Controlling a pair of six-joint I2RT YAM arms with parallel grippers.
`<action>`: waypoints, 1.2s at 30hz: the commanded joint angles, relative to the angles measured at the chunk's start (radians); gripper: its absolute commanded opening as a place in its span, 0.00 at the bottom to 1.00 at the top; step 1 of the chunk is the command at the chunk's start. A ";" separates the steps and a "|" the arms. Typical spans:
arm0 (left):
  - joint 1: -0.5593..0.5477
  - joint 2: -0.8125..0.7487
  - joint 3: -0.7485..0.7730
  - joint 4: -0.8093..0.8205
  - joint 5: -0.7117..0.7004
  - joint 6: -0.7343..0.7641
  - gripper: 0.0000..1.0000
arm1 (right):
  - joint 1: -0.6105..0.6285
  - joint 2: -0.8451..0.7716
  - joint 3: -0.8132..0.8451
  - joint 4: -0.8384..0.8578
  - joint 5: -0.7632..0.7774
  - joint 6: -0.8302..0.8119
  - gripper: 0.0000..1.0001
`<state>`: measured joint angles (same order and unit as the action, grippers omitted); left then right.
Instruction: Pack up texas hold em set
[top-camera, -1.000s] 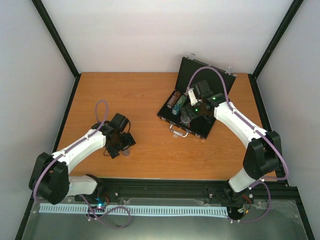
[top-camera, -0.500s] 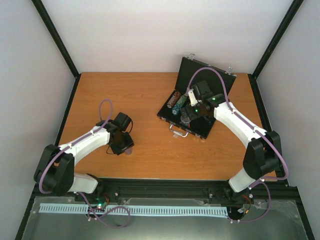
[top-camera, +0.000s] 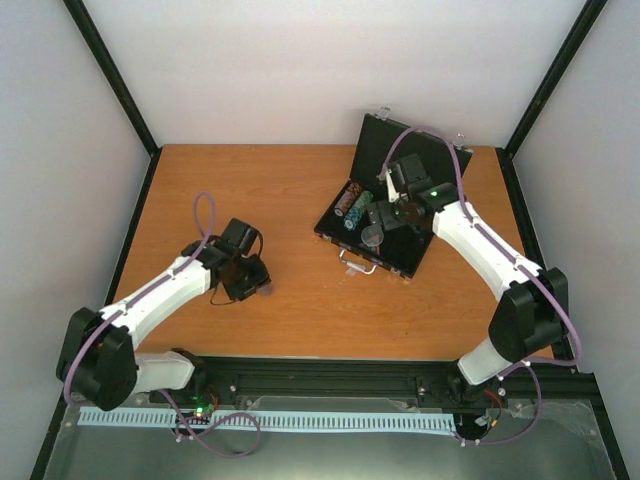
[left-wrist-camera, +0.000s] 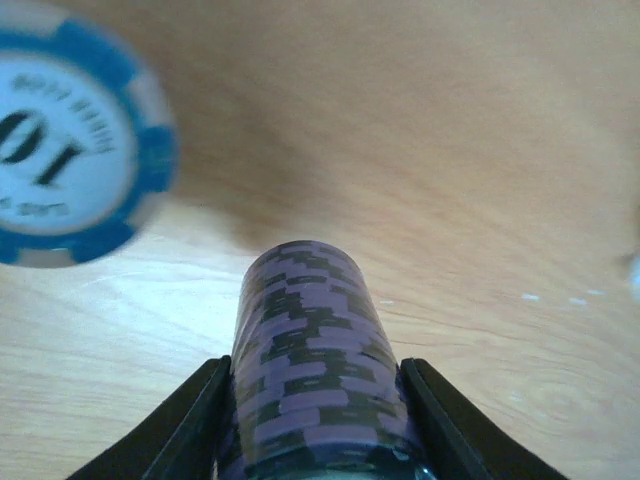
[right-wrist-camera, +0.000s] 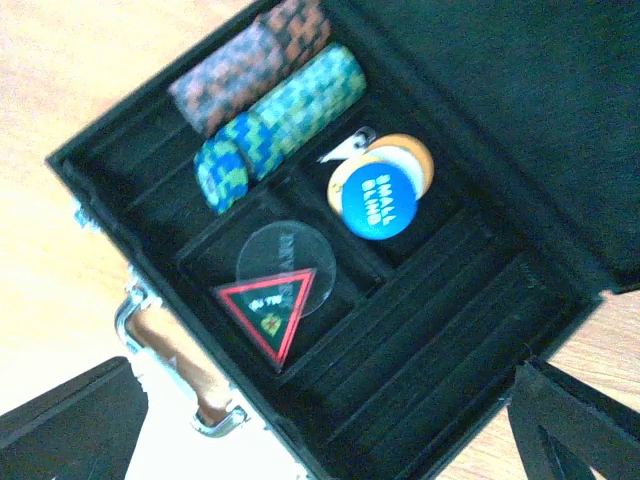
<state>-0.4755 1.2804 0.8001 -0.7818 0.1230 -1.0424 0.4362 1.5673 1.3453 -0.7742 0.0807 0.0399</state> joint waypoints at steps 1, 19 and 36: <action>-0.043 -0.074 0.147 0.173 0.052 0.000 0.01 | -0.047 -0.061 0.059 0.000 0.099 0.111 1.00; -0.324 0.662 0.893 0.489 0.160 0.129 0.01 | -0.387 -0.152 -0.031 0.061 0.022 0.257 1.00; -0.373 1.168 1.518 0.230 0.024 0.365 0.01 | -0.459 -0.168 -0.154 0.147 0.052 0.208 1.00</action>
<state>-0.8455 2.4050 2.2154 -0.5278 0.2001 -0.7410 0.0025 1.4258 1.2087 -0.6632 0.1158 0.2649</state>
